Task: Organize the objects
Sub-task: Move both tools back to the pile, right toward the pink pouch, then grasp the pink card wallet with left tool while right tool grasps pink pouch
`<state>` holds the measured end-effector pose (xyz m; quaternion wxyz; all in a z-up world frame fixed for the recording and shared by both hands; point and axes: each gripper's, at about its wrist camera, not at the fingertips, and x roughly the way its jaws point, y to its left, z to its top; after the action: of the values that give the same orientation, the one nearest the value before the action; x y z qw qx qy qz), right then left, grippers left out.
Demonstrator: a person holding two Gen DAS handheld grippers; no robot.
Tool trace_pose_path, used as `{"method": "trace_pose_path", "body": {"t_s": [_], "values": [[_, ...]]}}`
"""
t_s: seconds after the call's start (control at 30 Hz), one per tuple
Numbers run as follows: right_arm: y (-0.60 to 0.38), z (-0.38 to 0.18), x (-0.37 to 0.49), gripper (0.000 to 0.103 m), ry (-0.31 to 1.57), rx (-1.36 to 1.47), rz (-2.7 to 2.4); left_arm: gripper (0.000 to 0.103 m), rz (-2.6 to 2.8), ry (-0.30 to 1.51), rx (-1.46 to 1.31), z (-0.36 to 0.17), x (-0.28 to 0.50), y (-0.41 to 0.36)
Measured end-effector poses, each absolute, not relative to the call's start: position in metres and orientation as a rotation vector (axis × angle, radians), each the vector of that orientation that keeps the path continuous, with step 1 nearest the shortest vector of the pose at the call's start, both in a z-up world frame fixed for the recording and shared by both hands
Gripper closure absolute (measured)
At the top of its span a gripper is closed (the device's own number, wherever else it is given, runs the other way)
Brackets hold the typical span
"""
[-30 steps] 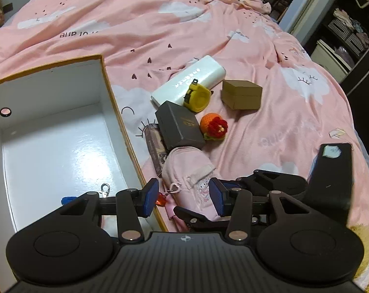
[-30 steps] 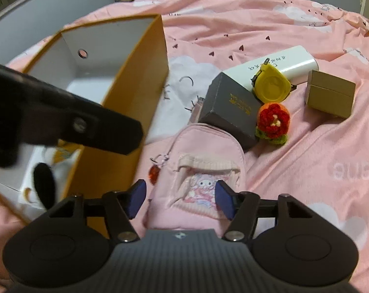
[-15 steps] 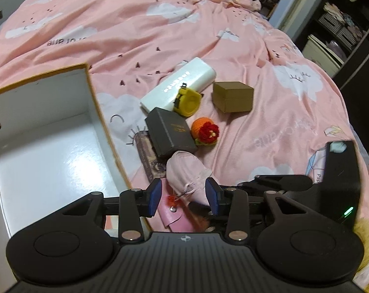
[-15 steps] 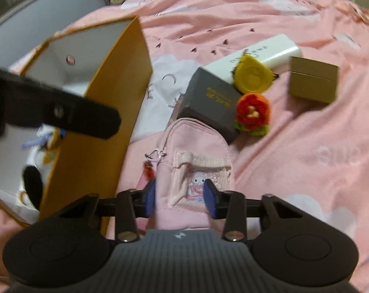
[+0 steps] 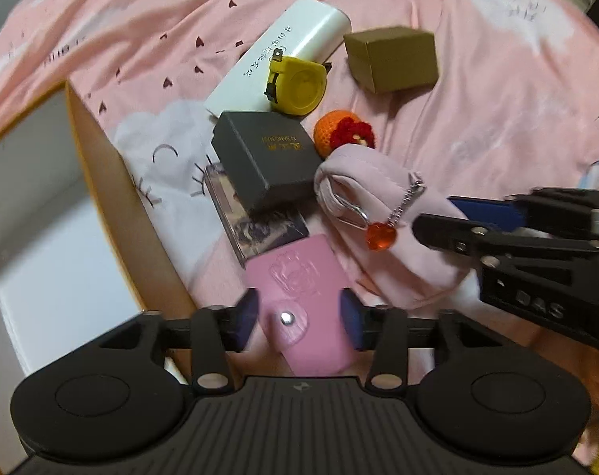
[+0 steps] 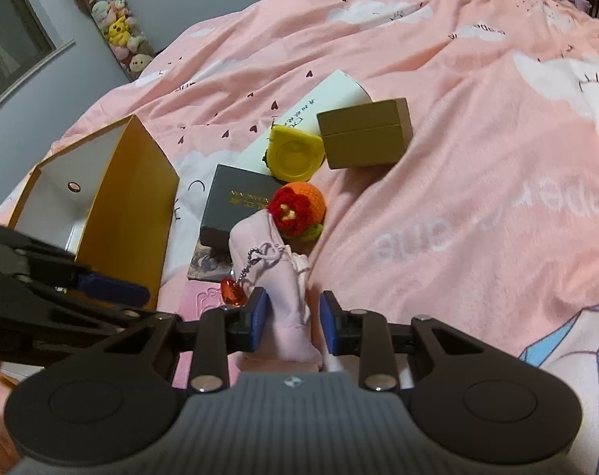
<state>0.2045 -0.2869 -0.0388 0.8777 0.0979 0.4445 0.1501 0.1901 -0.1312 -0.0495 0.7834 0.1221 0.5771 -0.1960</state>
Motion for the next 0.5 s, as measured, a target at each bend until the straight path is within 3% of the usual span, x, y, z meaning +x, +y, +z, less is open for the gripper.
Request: {"method": "trace_pose_path", "body": {"t_s": [0.1,0.5], "values": [[-0.292,-0.042,0.205,0.071,0.922,0.232,0.327,0.033,-0.387,1.272,0.295,-0.051,0.201,-0.138],[-0.314,-0.055,0.209,0.071,0.921,0.363,0.361,0.032,-0.355,1.463,0.388,-0.080,0.222,-0.158]]}}
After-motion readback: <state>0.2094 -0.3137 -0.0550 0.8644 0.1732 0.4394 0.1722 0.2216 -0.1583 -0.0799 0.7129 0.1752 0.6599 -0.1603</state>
